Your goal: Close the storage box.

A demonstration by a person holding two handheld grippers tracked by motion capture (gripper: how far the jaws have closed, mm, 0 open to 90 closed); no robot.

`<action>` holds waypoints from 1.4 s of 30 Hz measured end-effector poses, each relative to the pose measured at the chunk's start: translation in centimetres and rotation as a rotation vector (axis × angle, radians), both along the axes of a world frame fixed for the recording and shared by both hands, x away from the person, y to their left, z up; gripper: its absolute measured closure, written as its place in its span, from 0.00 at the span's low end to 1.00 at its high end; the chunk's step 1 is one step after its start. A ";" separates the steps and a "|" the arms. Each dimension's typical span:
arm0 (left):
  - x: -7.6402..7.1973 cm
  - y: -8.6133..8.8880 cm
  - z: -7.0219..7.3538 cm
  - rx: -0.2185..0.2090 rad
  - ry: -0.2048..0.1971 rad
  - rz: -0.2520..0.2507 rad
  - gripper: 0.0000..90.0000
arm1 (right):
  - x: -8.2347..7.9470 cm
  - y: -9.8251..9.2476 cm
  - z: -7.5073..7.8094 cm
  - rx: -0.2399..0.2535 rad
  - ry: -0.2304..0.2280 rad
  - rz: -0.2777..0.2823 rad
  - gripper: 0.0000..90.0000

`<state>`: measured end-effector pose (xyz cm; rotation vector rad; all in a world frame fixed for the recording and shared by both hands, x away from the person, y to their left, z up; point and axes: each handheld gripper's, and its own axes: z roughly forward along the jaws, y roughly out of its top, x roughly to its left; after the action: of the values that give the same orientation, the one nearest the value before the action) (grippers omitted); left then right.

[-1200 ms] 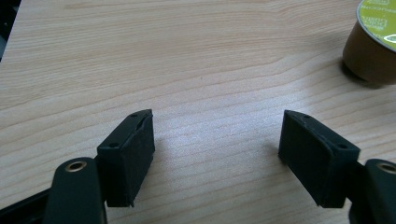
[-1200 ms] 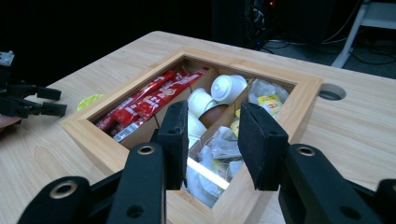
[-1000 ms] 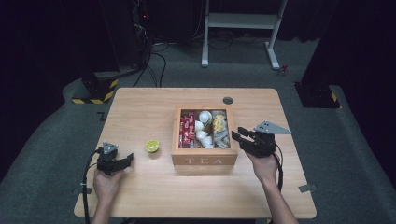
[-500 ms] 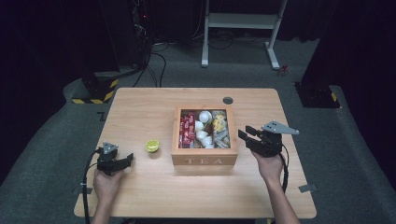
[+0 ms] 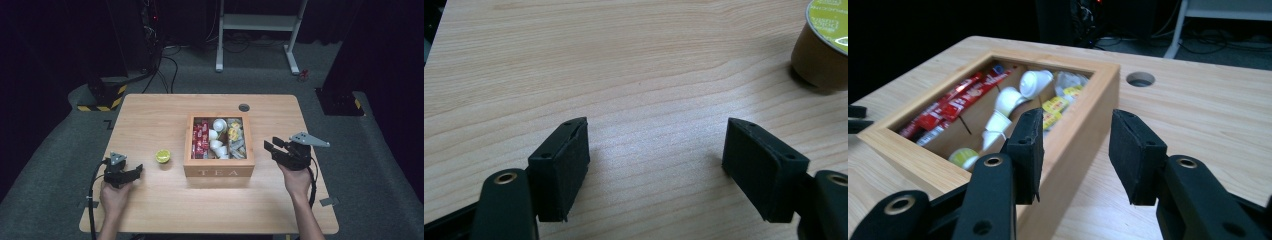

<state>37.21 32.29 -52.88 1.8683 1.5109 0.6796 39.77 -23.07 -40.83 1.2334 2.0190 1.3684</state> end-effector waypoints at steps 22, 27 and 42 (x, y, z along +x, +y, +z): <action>0.0 0.0 0.0 -0.002 0.000 0.000 0.30 | 0.3 -2.6 -4.1 -0.038 0.076 -0.117 0.63; 0.0 0.0 0.0 -0.003 0.000 -0.001 0.30 | 0.4 -2.9 -5.2 -0.052 0.102 -0.136 0.62; 0.0 0.0 0.0 -0.002 0.000 -0.003 0.31 | 1.0 -2.2 -8.2 -0.167 0.132 -0.167 0.61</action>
<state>37.20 32.31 -52.87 1.8692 1.5079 0.6766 40.77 -25.27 -48.98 1.4124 2.0185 1.0440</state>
